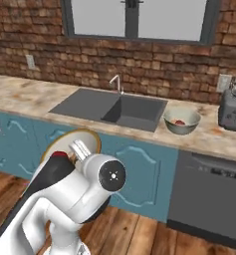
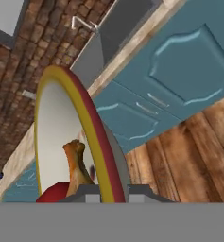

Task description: Place the bowl containing the chicken drumstick and tomato in the microwave. Close the microwave door and press the start button to microwave the meal.

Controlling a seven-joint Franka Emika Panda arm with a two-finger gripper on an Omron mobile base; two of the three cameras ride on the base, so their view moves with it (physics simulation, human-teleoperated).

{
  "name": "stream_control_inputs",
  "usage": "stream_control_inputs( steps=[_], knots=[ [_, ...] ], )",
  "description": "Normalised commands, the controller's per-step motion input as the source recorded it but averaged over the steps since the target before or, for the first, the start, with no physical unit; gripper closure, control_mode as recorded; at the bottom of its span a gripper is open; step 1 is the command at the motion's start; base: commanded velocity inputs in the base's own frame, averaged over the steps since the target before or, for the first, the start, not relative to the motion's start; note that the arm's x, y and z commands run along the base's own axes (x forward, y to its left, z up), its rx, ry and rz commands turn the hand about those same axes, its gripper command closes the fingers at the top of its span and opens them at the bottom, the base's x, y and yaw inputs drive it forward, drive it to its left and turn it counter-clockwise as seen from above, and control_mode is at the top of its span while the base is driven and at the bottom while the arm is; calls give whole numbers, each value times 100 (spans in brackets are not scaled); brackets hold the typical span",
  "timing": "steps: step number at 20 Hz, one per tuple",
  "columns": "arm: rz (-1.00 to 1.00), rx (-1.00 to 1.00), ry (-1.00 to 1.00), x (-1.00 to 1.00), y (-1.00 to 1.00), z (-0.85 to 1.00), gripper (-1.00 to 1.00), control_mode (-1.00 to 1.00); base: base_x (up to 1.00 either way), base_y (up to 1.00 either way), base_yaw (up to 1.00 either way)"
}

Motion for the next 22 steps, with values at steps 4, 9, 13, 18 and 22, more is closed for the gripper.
stream_control_inputs(
  steps=[4, 9, 13, 18, 22],
  knots=[
    [0, 0, 0, 0, 0, 0, 100, 100, 10, 48, 80],
    [0, 0, 0, 0, 0, 0, 100, 100, 35, 49, 72],
    [0, 0, 0, 0, 0, 0, 100, 100, 54, 44, 67],
    [0, 0, 0, 0, 0, 0, 100, 100, 58, 33, 69],
    [0, 0, 0, 0, 0, 0, 100, 100, 64, 23, 69]
  ],
)
